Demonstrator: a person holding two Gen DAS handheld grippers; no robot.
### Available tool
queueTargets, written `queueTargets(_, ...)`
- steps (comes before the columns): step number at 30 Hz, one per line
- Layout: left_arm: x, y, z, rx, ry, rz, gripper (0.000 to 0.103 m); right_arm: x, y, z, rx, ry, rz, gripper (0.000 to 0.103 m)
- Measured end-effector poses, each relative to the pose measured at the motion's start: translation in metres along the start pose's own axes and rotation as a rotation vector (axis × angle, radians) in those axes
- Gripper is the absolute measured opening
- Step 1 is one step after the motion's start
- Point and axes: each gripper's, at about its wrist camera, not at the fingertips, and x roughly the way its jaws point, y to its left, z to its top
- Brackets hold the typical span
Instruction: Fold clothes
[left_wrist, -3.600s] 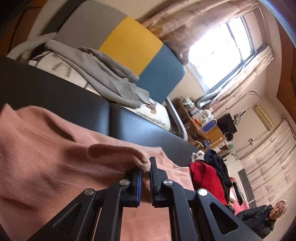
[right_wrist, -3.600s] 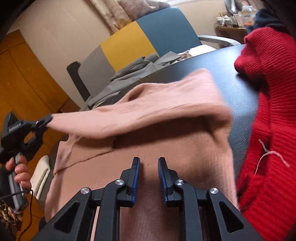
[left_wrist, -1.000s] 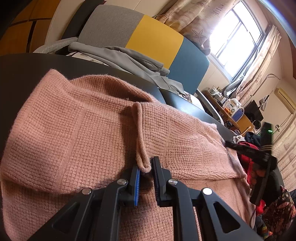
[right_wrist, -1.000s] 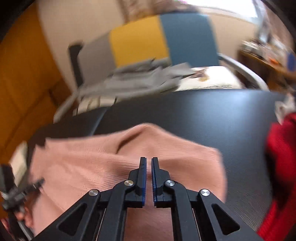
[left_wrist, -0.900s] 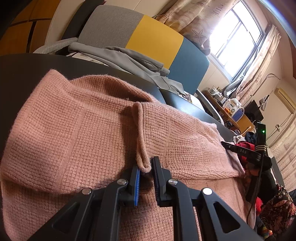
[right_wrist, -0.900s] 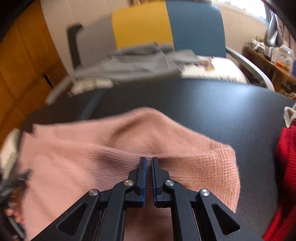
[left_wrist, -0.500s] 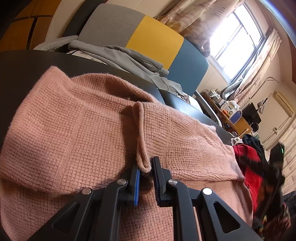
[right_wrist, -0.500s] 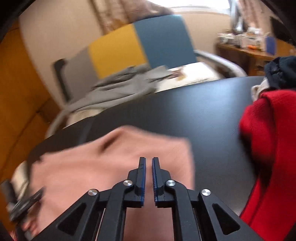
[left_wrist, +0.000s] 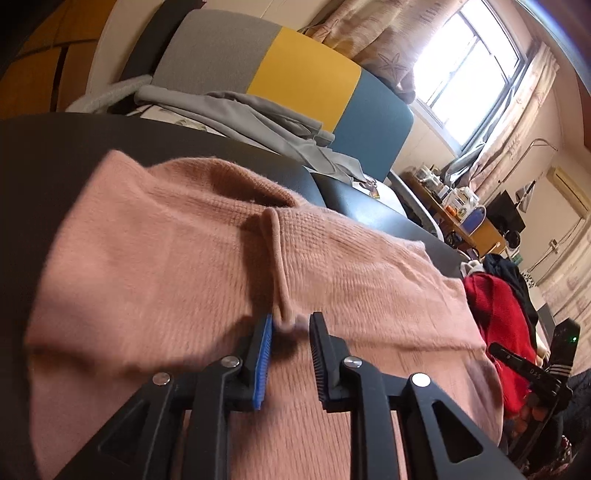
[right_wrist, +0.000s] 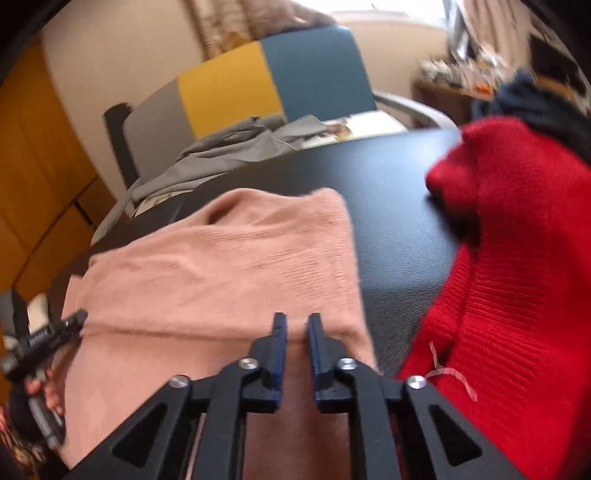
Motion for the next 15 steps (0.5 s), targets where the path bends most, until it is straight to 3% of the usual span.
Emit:
queueTargets(4,-0.032,0.002,-0.022,0.024,-0.02,0.024,0.021,-0.009,0.031,-0.016,-0.082,0.019,0.061,0.022)
queueTargets(9,-0.042,0.012,-0.045,0.135,-0.026,0.24,0.022,0.004,0.068,-0.041,-0.235,0.046,0.048,0.03)
queueTargets(15,-0.033,0.027,-0.037,0.105,-0.03,0.221,0.022,0.032,0.067,-0.049,-0.282,0.039,0.007,0.033)
